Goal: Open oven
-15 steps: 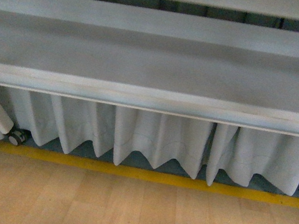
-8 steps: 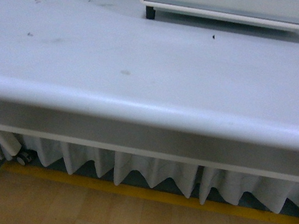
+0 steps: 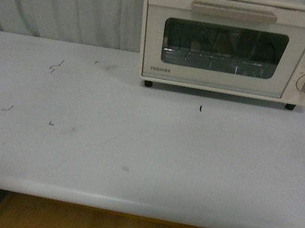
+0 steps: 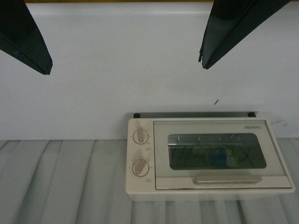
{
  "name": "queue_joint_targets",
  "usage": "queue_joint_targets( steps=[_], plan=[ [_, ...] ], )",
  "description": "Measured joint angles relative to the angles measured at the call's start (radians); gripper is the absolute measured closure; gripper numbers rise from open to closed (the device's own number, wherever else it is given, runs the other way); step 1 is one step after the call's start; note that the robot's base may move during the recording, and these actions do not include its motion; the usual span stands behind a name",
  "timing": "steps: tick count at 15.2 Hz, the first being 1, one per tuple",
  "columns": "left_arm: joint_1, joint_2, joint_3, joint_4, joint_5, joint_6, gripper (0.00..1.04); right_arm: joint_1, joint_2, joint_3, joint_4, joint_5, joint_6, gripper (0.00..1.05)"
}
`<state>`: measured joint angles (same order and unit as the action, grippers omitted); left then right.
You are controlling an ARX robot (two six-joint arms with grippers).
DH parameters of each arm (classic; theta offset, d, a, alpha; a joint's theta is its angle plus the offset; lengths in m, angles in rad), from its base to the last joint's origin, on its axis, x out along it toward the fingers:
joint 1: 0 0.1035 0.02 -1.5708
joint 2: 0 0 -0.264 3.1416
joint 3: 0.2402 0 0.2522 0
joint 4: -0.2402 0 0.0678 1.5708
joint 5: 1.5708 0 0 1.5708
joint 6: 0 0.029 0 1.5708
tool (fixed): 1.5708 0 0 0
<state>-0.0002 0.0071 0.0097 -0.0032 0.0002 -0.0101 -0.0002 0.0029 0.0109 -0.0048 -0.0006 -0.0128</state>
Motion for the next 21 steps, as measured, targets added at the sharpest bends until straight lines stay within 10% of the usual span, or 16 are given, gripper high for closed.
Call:
queue_joint_targets(
  steps=[21],
  plan=[
    [0.0, 0.0, 0.0, -0.001, 0.0, 0.0, 0.07, 0.0, 0.0, 0.0, 0.001, 0.001, 0.002, 0.06]
  ],
)
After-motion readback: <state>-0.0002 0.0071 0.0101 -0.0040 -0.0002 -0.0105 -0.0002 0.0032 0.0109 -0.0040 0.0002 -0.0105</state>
